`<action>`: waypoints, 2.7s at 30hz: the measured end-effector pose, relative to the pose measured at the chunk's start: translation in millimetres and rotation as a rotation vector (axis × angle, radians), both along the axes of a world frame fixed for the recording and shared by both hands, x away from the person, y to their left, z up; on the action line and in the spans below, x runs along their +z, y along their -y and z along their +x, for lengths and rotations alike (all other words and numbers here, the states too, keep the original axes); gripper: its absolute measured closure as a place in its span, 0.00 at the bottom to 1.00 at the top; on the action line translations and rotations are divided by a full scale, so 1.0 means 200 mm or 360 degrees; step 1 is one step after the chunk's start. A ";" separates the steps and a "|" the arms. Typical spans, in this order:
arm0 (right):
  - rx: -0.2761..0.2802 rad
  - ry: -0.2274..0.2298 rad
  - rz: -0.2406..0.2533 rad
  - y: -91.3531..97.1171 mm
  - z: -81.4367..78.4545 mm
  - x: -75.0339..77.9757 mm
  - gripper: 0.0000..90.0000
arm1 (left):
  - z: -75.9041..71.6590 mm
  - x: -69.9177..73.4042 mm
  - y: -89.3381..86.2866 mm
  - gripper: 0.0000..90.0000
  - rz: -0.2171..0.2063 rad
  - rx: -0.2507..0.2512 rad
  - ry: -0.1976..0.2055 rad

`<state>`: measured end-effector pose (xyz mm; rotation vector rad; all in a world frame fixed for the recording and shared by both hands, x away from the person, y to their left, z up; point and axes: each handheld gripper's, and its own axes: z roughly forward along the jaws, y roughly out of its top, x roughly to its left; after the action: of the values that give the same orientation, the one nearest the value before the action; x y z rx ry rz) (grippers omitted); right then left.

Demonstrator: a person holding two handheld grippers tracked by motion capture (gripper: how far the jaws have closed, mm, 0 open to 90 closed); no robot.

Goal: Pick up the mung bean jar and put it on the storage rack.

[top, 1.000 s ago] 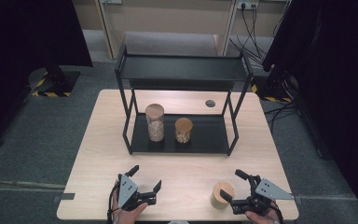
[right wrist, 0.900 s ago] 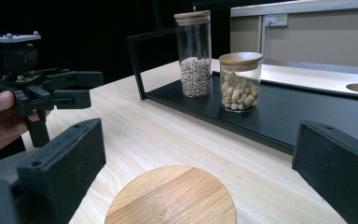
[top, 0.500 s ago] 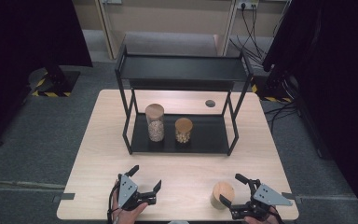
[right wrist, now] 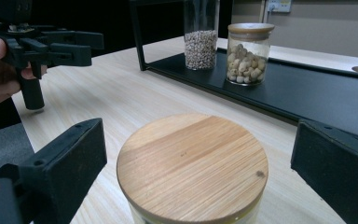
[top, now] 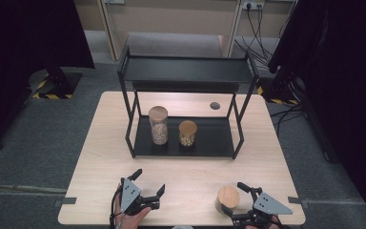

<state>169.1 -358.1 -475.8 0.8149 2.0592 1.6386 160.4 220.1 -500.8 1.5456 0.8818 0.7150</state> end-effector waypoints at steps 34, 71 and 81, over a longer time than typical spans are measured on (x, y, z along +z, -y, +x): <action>0.0002 -0.0048 -0.0121 -0.05 0.01 0.01 0.26 | 0.00 0.00 0.00 0.02 0.0000 -0.0002 0.0002; -0.0005 -0.0025 -0.0080 -0.08 0.18 0.17 0.27 | 0.00 0.00 0.00 0.02 -0.0005 0.0012 -0.0002; -0.0013 -0.0029 -0.0096 -0.12 0.25 0.21 0.27 | 0.00 0.00 0.00 0.02 -0.0004 0.0012 -0.0005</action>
<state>219.4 -334.5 -434.6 0.8199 2.1045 1.5623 161.0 220.4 -501.2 1.5420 0.8908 0.7168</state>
